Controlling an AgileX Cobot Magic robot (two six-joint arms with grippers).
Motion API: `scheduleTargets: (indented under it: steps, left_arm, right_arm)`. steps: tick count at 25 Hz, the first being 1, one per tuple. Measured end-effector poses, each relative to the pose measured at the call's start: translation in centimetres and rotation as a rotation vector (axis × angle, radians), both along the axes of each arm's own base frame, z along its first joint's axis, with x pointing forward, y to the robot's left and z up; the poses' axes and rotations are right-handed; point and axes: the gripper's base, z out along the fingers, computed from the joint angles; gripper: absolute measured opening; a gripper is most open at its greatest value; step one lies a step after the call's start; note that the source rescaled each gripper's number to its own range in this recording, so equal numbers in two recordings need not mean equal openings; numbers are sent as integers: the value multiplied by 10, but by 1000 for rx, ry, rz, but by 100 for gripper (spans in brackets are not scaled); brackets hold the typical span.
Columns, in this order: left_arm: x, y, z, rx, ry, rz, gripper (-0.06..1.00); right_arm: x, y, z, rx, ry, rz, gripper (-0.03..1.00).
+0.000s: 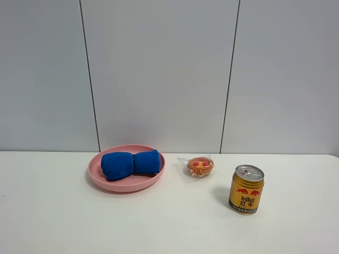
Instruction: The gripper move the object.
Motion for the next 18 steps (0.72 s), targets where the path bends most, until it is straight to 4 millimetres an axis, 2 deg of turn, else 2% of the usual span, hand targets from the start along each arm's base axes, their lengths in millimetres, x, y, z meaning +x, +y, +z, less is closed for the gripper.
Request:
scheduleTargets:
  steps: [18]
  left_arm:
    - [0, 2, 0, 1, 1, 18, 97]
  right_arm:
    - [0, 0, 0, 0, 0, 0, 100]
